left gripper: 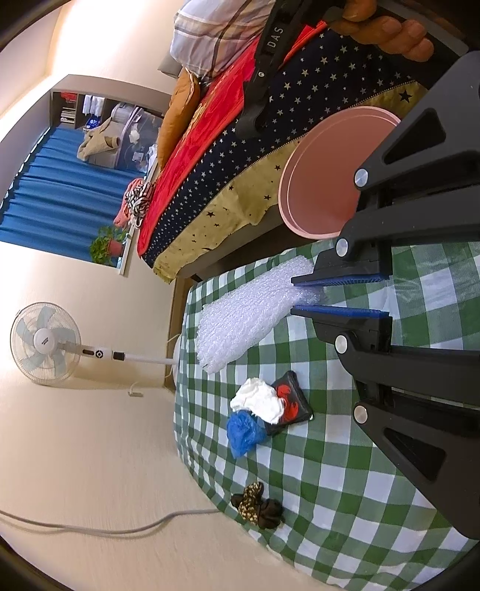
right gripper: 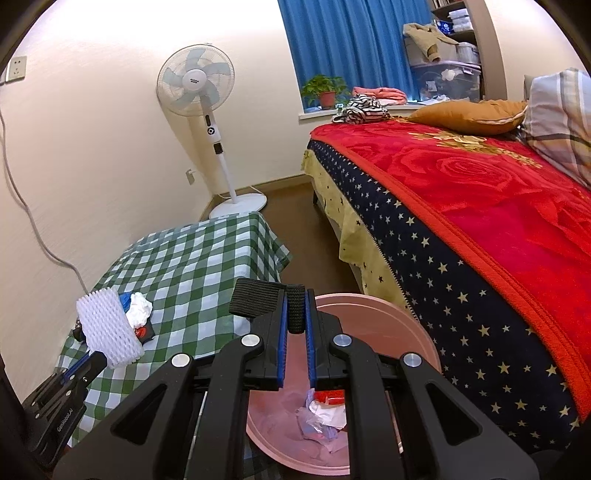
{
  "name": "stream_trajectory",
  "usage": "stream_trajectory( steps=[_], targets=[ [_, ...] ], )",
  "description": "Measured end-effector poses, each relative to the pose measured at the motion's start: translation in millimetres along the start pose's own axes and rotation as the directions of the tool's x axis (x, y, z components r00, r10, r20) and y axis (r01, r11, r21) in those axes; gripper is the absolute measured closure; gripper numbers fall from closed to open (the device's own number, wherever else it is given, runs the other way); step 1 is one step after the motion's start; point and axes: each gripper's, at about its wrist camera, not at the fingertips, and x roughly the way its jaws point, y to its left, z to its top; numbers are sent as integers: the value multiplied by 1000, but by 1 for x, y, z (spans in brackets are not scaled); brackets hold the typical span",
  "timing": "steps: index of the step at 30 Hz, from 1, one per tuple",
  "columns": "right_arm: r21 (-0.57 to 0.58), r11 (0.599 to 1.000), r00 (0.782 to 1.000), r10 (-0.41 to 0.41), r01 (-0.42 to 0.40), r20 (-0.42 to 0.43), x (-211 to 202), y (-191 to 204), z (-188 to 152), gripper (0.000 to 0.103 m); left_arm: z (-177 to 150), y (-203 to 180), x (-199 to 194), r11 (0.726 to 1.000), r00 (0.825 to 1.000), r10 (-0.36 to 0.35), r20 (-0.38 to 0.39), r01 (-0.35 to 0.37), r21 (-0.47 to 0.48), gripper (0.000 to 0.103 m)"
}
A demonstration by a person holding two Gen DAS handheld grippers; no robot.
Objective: Collect trash
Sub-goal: 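Carry the foam net and black sponge over the pink bin and release both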
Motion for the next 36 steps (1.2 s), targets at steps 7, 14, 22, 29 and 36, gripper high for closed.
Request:
stream_trajectory(
  steps=[7, 14, 22, 29, 36],
  targets=[
    [21, 999, 1000, -26, 26, 1, 1, -12, 3, 94, -1, -12, 7, 1000, 1000, -28, -8, 28, 12, 93],
    [49, 997, 998, -57, 57, -4, 6, -23, 4, 94, -2, -28, 16, 997, 998, -65, -17, 66, 30, 93],
    [64, 994, 996, -93, 94, -14, 12, -32, 3, 94, -7, -52, 34, 991, 991, -123, -44, 125, 45, 93],
    [78, 990, 993, -119, 120, -27, 19, -40, 3, 94, -14, -72, 54, 982, 981, -176, -84, 181, 51, 93],
    [88, 986, 990, -136, 139, -34, 25, -46, 2, 94, -20, -87, 73, 977, 973, -201, -117, 208, 54, 93]
  ],
)
